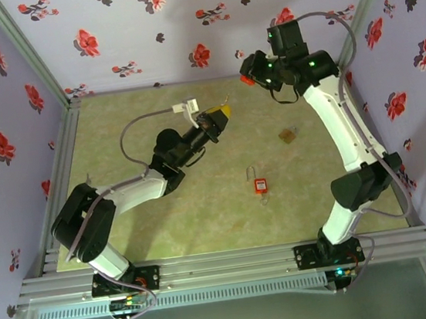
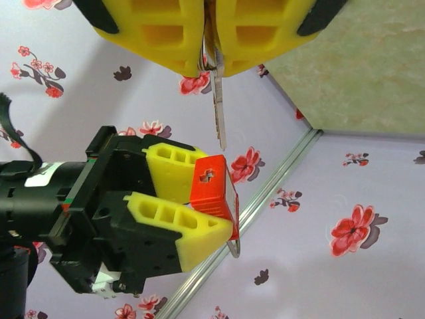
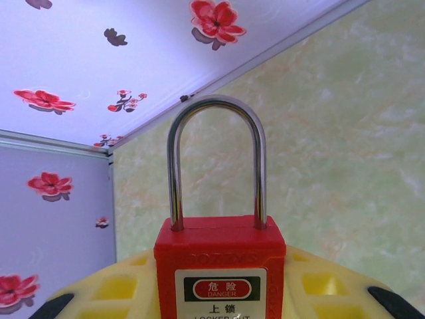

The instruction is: Unlock with the key

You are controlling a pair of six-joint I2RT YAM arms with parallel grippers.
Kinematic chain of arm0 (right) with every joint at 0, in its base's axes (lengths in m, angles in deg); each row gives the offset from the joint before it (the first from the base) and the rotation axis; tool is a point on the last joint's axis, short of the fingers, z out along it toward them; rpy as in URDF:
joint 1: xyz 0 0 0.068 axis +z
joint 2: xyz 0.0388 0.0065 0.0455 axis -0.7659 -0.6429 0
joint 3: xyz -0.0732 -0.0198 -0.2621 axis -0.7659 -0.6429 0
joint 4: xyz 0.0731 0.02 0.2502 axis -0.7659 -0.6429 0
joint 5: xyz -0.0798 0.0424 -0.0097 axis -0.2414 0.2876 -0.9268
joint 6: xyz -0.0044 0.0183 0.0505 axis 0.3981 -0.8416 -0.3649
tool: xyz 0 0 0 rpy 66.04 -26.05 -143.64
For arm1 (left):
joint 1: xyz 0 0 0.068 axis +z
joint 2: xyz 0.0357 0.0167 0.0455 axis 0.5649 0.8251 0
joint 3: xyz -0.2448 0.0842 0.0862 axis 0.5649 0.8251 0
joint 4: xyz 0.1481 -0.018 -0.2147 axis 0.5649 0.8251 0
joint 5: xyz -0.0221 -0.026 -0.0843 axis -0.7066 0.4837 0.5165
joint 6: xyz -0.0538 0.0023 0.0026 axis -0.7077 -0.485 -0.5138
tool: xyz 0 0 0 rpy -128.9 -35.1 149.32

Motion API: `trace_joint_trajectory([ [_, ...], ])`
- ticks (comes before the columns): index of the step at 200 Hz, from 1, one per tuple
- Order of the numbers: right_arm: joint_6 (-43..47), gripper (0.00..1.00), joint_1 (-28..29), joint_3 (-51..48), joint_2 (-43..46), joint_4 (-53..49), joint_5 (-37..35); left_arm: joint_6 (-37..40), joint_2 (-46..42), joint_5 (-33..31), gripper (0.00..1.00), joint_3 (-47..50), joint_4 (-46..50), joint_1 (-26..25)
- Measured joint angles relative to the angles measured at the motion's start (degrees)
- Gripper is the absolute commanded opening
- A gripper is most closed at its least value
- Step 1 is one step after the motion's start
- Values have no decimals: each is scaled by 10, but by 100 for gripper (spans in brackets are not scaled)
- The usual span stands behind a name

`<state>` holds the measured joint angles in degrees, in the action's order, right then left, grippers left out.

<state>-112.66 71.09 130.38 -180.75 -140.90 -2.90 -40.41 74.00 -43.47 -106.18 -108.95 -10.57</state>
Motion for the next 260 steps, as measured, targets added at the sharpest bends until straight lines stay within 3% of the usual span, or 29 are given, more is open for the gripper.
trace_joint_trajectory([
  [73, -49, 2, 44, -31, 0, 8, 5, 11, 8, -7, 0, -1, 17, -6],
  [260, -52, 0, 63, -59, 0, 16, 6, -3, 15, -4, 0, -1, 24, -7],
])
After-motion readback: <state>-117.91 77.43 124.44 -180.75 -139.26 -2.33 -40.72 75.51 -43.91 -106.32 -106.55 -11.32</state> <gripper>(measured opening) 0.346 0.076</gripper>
